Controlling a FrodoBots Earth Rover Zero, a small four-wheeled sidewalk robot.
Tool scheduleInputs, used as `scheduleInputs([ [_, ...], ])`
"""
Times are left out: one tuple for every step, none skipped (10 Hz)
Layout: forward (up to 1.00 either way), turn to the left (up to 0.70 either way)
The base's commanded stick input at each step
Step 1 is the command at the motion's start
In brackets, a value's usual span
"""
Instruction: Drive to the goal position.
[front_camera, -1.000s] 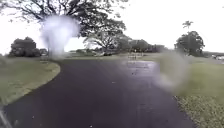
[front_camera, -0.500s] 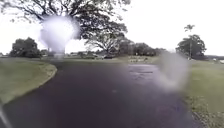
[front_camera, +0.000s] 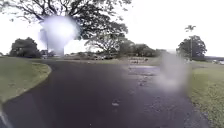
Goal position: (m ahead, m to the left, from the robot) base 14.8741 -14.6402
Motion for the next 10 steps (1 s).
scheduleInputs([
  [0.85,-0.31],
  [0.85,-0.28],
  [0.85,-0.24],
  [0.85,-0.21],
  [0.85,-0.17],
  [0.85,-0.14],
  [0.85,-0.10],
  [0.85,-0.29],
  [0.85,-0.11],
  [0.85,-0.03],
])
